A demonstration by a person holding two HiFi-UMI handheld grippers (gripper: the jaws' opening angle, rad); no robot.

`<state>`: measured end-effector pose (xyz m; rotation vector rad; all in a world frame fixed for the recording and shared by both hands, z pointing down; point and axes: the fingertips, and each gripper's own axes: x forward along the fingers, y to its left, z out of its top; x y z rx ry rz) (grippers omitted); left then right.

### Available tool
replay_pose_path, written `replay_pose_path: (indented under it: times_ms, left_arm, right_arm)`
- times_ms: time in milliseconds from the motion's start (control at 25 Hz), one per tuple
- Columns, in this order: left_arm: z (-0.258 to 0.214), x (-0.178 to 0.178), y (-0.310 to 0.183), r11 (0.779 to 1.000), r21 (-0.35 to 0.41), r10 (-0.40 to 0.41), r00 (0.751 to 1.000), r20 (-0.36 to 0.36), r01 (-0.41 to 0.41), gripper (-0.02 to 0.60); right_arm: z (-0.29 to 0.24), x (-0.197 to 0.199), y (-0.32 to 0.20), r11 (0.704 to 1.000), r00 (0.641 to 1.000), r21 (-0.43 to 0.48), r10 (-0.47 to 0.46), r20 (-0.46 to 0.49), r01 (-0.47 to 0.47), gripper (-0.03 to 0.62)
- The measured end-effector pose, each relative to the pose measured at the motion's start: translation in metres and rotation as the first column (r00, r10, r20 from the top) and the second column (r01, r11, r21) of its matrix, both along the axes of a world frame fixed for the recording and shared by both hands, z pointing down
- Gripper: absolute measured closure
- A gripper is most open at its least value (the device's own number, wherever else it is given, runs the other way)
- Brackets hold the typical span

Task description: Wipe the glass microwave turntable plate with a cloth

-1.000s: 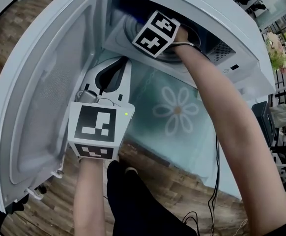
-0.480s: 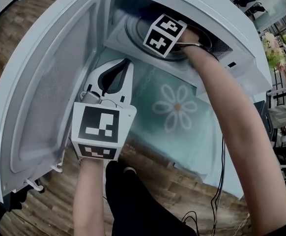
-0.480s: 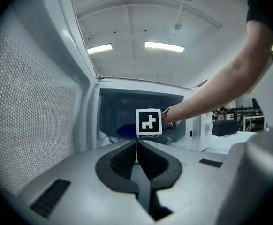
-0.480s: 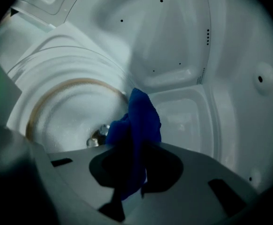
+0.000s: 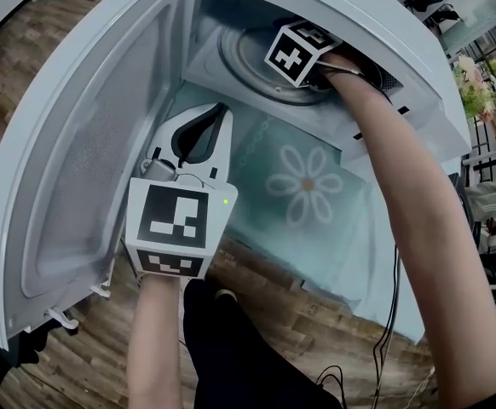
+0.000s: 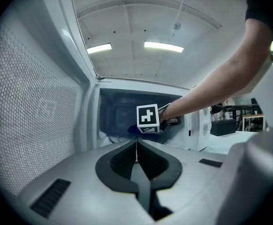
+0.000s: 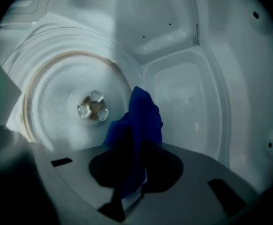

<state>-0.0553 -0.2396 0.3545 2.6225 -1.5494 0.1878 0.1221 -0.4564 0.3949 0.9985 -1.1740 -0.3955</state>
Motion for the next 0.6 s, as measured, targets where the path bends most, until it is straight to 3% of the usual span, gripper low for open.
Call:
replay_pose_path:
  times_ms: [280, 440, 600]
  left_arm:
    - [0.000, -0.004, 0.001, 1.000, -0.003, -0.001, 1.000, 0.001, 0.001, 0.574]
    - [0.001, -0.007, 0.003, 1.000, -0.018, 0.003, 0.999, -0.036, -0.004, 0.574]
    - [0.003, -0.013, 0.002, 0.999, -0.038, -0.015, 0.996, -0.084, 0.012, 0.574]
  right_arm:
    - [-0.003, 0.003, 0.002, 1.000, 1.000, 0.010, 0.023, -0.008, -0.023, 0.548]
    - [-0.016, -0.010, -0.001, 0.994, 0.999, 0.098, -0.046, -0.006, 0.047, 0.548]
    - [-0.033, -0.031, -0.001, 0.982, 0.989, 0.162, -0.117, 0.092, 0.101, 0.548]
